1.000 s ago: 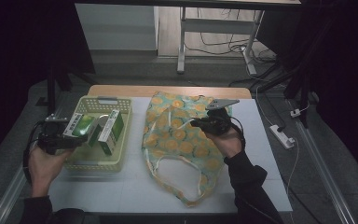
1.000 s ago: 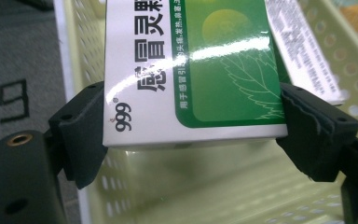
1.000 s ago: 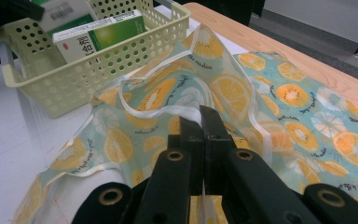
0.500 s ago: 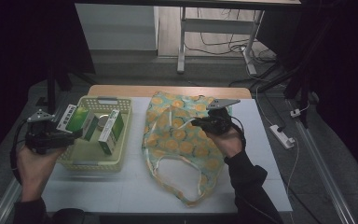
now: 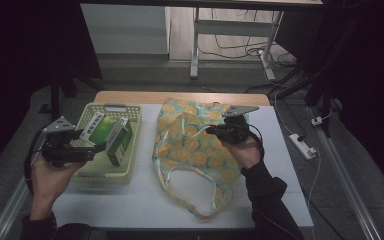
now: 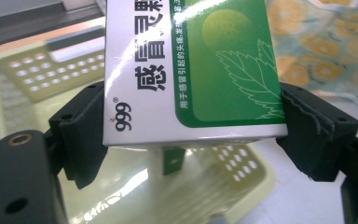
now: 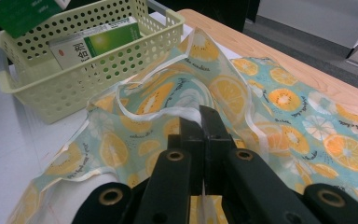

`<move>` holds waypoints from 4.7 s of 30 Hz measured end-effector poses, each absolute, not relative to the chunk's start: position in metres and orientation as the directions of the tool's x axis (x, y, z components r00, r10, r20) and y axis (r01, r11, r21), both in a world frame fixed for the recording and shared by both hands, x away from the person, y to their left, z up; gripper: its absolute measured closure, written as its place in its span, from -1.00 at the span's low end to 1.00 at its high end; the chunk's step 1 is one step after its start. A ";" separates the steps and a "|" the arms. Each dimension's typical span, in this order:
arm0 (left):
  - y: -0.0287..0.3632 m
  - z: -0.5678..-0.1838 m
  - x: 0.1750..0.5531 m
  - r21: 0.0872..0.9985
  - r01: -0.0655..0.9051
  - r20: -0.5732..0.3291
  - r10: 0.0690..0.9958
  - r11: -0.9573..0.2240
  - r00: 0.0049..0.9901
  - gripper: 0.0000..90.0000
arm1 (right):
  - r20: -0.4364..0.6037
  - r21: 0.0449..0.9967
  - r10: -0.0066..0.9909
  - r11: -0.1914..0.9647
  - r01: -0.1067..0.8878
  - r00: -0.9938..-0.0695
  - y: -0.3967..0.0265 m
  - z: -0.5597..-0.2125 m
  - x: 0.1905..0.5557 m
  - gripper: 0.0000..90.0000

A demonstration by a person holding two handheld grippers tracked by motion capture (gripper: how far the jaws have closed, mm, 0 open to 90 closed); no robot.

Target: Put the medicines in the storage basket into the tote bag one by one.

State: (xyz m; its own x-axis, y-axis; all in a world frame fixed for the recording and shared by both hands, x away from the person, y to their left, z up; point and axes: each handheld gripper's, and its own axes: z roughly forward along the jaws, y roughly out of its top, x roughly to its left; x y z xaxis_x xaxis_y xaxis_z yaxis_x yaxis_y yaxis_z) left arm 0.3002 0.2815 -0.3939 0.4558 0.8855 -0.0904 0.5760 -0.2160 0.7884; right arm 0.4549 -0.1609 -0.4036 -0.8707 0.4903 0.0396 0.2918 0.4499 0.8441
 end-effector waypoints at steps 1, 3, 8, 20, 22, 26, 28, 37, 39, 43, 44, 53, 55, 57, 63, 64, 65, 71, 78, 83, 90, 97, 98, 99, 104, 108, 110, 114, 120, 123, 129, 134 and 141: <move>0.279 -0.394 0.300 0.787 0.575 -0.093 0.879 -0.223 0.468 -0.61 | 0.039 0.844 0.490 0.450 0.292 -0.871 -0.161 -0.403 0.455 0.99; 0.271 -0.394 0.301 0.784 0.573 -0.096 0.865 -0.239 0.492 -0.61 | 0.039 0.845 0.491 0.449 0.291 -0.870 -0.161 -0.403 0.455 0.99; 0.255 -0.397 0.303 0.775 0.569 -0.102 0.834 -0.275 0.543 -0.61 | 0.040 0.845 0.492 0.447 0.292 -0.870 -0.162 -0.403 0.455 0.99; 0.207 -0.412 0.313 0.740 0.553 -0.120 0.733 -0.384 0.669 -0.61 | 0.042 0.845 0.493 0.447 0.295 -0.869 -0.161 -0.404 0.456 0.99; 0.200 -0.416 0.316 0.733 0.553 -0.138 0.710 -0.396 0.690 -0.61 | 0.041 0.845 0.493 0.447 0.294 -0.869 -0.161 -0.404 0.456 0.99; 0.186 -0.425 0.321 0.714 0.556 -0.138 0.693 -0.425 0.707 -0.61 | 0.041 0.845 0.493 0.447 0.294 -0.869 -0.161 -0.404 0.455 0.99; 0.179 -0.429 0.323 0.706 0.556 -0.142 0.682 -0.438 0.717 -0.61 | 0.039 0.845 0.493 0.448 0.292 -0.869 -0.161 -0.404 0.456 0.99; 0.152 -0.436 0.328 0.693 0.534 -0.153 0.625 -0.484 0.766 -0.61 | 0.041 0.844 0.495 0.447 0.295 -0.868 -0.161 -0.404 0.456 0.99; 0.145 -0.437 0.329 0.689 0.528 -0.161 0.606 -0.496 0.779 -0.61 | 0.041 0.844 0.495 0.447 0.295 -0.868 -0.161 -0.405 0.456 0.99; 0.131 -0.440 0.333 0.676 0.518 -0.160 0.583 -0.524 0.797 -0.61 | 0.040 0.844 0.495 0.448 0.294 -0.868 -0.160 -0.404 0.456 0.99; 0.127 -0.441 0.334 0.672 0.518 -0.161 0.578 -0.529 0.800 -0.61 | 0.039 0.844 0.495 0.449 0.294 -0.868 -0.160 -0.404 0.456 0.99; 0.099 -0.450 0.353 0.649 0.519 -0.159 0.568 -0.556 0.807 -0.61 | 0.042 0.844 0.489 0.449 0.292 -0.871 -0.159 -0.405 0.455 0.99; 0.095 -0.451 0.358 0.648 0.522 -0.160 0.571 -0.554 0.805 -0.61 | 0.042 0.844 0.488 0.450 0.293 -0.872 -0.159 -0.405 0.455 0.99; 0.089 -0.453 0.363 0.642 0.523 -0.153 0.575 -0.561 0.804 -0.61 | 0.042 0.844 0.486 0.450 0.291 -0.873 -0.159 -0.405 0.455 0.99; 0.079 -0.457 0.381 0.633 0.542 -0.134 0.612 -0.552 0.780 -0.61 | 0.041 0.846 0.482 0.449 0.288 -0.875 -0.158 -0.404 0.454 0.99; 0.079 -0.458 0.384 0.632 0.543 -0.130 0.616 -0.553 0.777 -0.61 | 0.041 0.846 0.482 0.449 0.287 -0.875 -0.158 -0.404 0.453 0.99; 0.078 -0.458 0.387 0.632 0.547 -0.129 0.622 -0.549 0.773 -0.61 | 0.041 0.845 0.482 0.450 0.288 -0.875 -0.158 -0.405 0.453 0.99; 0.075 -0.461 0.402 0.628 0.564 -0.116 0.652 -0.536 0.749 -0.61 | 0.042 0.843 0.477 0.455 0.288 -0.878 -0.157 -0.406 0.453 0.99; 0.074 -0.467 0.421 0.625 0.591 -0.121 0.685 -0.510 0.719 -0.61 | 0.045 0.840 0.473 0.459 0.289 -0.880 -0.155 -0.407 0.453 0.99; 0.071 -0.472 0.434 0.624 0.603 -0.124 0.699 -0.497 0.704 -0.61 | 0.045 0.840 0.469 0.460 0.288 -0.882 -0.154 -0.407 0.452 0.99; 0.070 -0.476 0.450 0.630 0.620 -0.124 0.727 -0.469 0.676 -0.62 | 0.046 0.840 0.467 0.460 0.288 -0.883 -0.153 -0.407 0.452 0.99; 0.066 -0.478 0.462 0.643 0.618 -0.106 0.747 -0.452 0.657 -0.62 | 0.053 0.836 0.468 0.462 0.295 -0.882 -0.153 -0.409 0.453 0.99; 0.065 -0.478 0.463 0.643 0.618 -0.103 0.748 -0.452 0.655 -0.62 | 0.053 0.834 0.470 0.464 0.297 -0.881 -0.153 -0.409 0.453 0.99; 0.065 -0.479 0.465 0.645 0.614 -0.096 0.750 -0.454 0.655 -0.62 | 0.053 0.834 0.470 0.464 0.297 -0.881 -0.153 -0.409 0.453 0.99; 0.061 -0.483 0.471 0.659 0.604 -0.072 0.762 -0.447 0.643 -0.62 | 0.058 0.832 0.475 0.462 0.306 -0.878 -0.154 -0.411 0.455 0.99; 0.060 -0.486 0.474 0.680 0.596 -0.080 0.764 -0.427 0.640 -0.63 | 0.061 0.831 0.481 0.461 0.311 -0.874 -0.155 -0.412 0.457 0.99; 0.061 -0.487 0.476 0.688 0.592 -0.084 0.764 -0.420 0.640 -0.64 | 0.061 0.830 0.483 0.462 0.313 -0.873 -0.156 -0.413 0.457 0.99; 0.062 -0.487 0.475 0.690 0.585 -0.071 0.765 -0.425 0.640 -0.73 | 0.061 0.830 0.482 0.462 0.313 -0.874 -0.156 -0.413 0.458 0.99; 0.065 -0.479 0.465 0.695 0.566 -0.068 0.743 -0.444 0.666 -0.85 | 0.063 0.832 0.487 0.456 0.315 -0.871 -0.157 -0.413 0.459 0.99; 0.068 -0.475 0.458 0.696 0.562 -0.075 0.733 -0.446 0.676 -0.90 | 0.064 0.832 0.489 0.455 0.317 -0.870 -0.158 -0.413 0.459 0.99; 0.073 -0.466 0.439 0.711 0.543 -0.098 0.701 -0.447 0.706 -0.97 | 0.063 0.831 0.491 0.456 0.318 -0.869 -0.158 -0.414 0.459 0.99; 0.077 -0.461 0.425 0.728 0.522 -0.111 0.674 -0.445 0.731 -1.00 | 0.063 0.832 0.493 0.455 0.318 -0.868 -0.158 -0.414 0.459 0.99; 0.090 -0.456 0.404 0.762 0.504 -0.137 0.660 -0.407 0.739 -1.00 | 0.065 0.834 0.493 0.451 0.319 -0.867 -0.159 -0.413 0.459 0.99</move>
State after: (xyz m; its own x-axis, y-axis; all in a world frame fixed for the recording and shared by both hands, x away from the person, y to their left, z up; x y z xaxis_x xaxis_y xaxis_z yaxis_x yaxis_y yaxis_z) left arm 0.4041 0.0900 -0.4557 0.7391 0.6595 -0.1373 0.5044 -0.4067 0.7617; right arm 0.4588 -0.1586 -0.4131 -0.8674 0.4934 0.0647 0.3186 0.4507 0.8339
